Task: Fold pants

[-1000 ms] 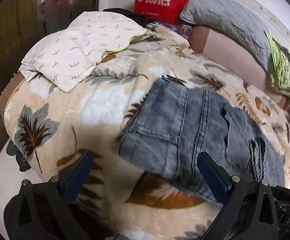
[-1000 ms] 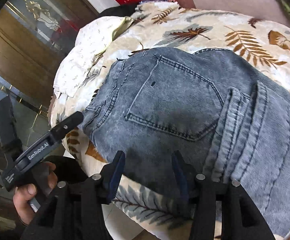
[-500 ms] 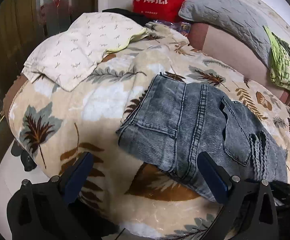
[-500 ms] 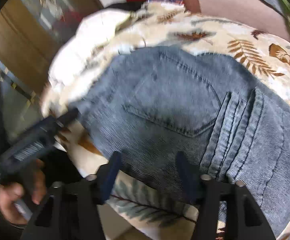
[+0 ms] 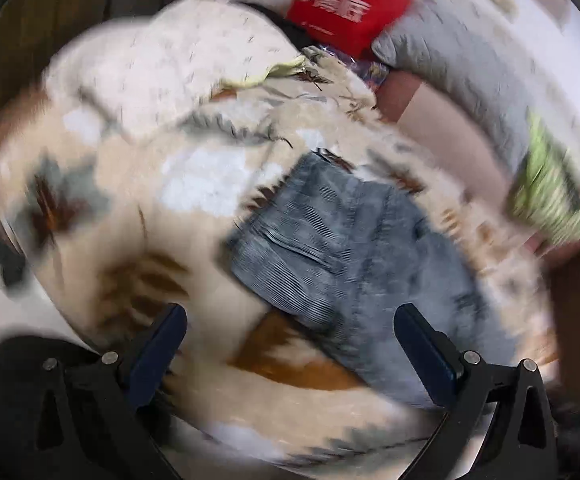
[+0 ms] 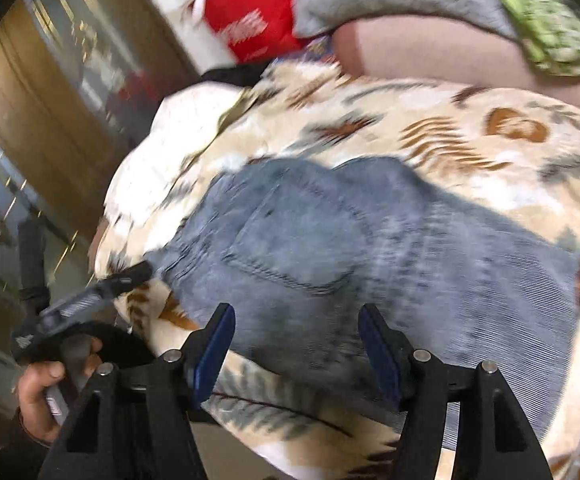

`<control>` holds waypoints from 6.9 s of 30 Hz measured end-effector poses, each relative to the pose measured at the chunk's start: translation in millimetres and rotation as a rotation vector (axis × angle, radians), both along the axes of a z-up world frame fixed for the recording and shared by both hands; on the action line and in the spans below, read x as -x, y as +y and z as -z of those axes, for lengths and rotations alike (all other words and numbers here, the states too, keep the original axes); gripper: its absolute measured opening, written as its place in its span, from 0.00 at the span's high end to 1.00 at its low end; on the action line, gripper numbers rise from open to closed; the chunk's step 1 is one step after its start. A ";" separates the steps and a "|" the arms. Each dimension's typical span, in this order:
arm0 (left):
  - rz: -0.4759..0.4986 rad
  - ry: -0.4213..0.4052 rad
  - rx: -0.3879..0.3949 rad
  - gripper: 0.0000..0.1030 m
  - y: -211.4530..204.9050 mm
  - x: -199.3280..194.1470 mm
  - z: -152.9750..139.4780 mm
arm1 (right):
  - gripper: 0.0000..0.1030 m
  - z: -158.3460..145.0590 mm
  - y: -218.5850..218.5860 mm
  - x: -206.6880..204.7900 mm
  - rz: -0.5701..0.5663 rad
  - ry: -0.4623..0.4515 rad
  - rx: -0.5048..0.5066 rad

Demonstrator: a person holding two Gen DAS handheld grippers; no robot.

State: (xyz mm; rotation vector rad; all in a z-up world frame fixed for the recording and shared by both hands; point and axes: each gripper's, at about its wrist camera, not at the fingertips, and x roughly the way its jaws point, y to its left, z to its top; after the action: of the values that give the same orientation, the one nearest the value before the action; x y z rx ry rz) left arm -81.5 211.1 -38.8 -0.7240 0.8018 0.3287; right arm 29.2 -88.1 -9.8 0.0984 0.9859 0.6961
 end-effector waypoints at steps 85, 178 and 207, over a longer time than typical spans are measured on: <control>0.054 0.017 -0.117 0.81 -46.5 -81.1 -26.9 | 0.24 28.2 -148.4 -36.6 0.268 0.292 -0.435; 0.675 0.060 -0.449 0.16 -227.7 -92.7 13.6 | 0.90 -8.5 -176.3 17.7 0.578 0.234 -0.343; 0.632 0.053 -0.405 0.16 -210.9 -92.5 14.0 | 0.28 73.4 -135.0 -126.8 0.479 0.366 0.146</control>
State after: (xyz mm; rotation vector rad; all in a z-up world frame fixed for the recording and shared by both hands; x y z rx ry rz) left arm 10.9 0.2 -52.8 -0.0639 0.9343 -0.0665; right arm 156.0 -223.1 -83.2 0.3314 1.3005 0.1645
